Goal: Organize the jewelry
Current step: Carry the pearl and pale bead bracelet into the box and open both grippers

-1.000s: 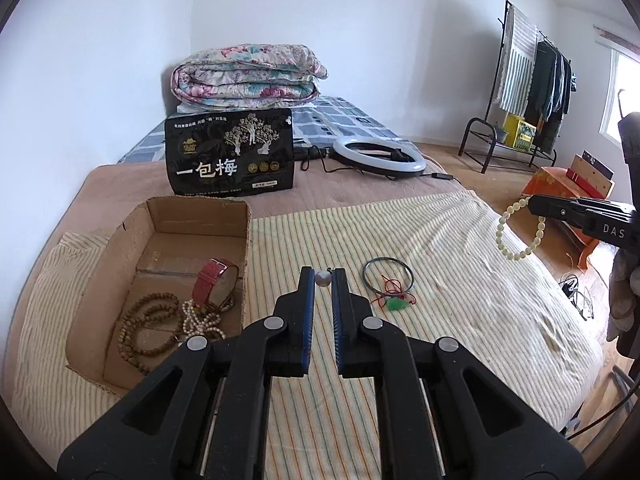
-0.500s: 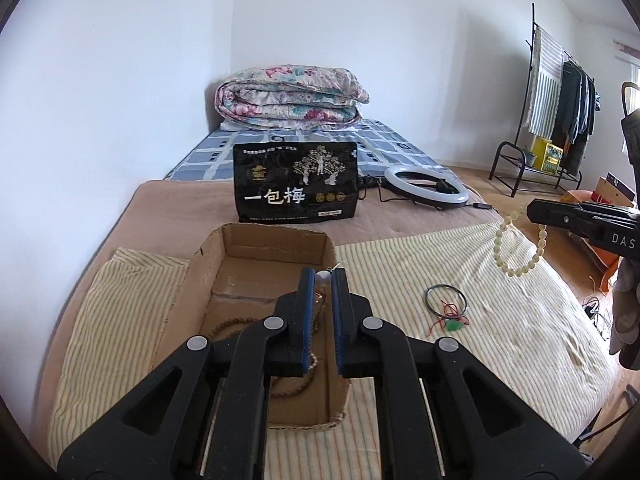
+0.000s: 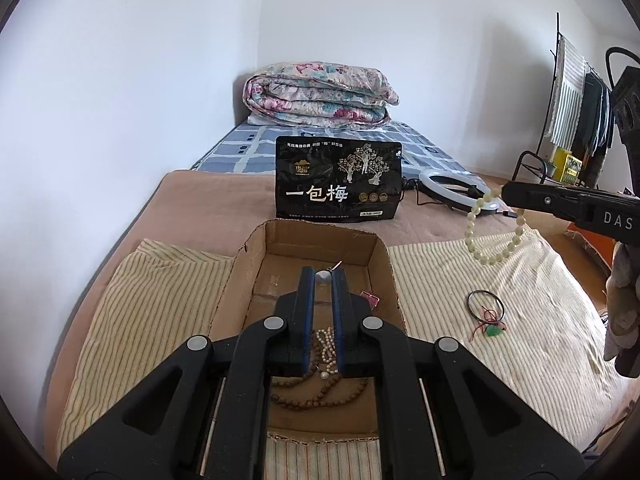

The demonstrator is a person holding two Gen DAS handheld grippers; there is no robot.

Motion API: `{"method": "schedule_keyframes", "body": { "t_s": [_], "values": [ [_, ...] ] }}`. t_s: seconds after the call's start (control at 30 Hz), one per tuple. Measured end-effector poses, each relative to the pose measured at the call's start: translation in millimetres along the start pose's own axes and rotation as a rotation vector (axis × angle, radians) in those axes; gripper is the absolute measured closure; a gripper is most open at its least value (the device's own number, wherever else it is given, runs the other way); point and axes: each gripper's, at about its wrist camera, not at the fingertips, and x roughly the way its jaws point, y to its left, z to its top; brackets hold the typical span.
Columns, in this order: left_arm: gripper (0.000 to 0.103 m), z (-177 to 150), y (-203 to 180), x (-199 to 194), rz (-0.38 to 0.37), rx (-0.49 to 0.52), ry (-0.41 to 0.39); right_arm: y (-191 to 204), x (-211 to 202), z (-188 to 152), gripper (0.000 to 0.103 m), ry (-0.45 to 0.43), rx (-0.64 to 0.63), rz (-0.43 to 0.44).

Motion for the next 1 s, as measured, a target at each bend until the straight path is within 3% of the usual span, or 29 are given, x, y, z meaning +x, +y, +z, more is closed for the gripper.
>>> {"method": "schedule_keyframes", "body": {
  "t_s": [0.5,0.9,1.0],
  "values": [
    [0.097,-18,16,26,0.017,0.0,0.097,28,69,-11,0.098,0.09,0.021,0.082],
    [0.097,-24,22,38,0.021,-0.005,0.142,30,95,-19,0.097,0.124,0.052,0.108],
    [0.097,-24,19,38,0.022,-0.001,0.139,29,96,-17,0.088,0.119,0.064,0.097]
  ]
}}
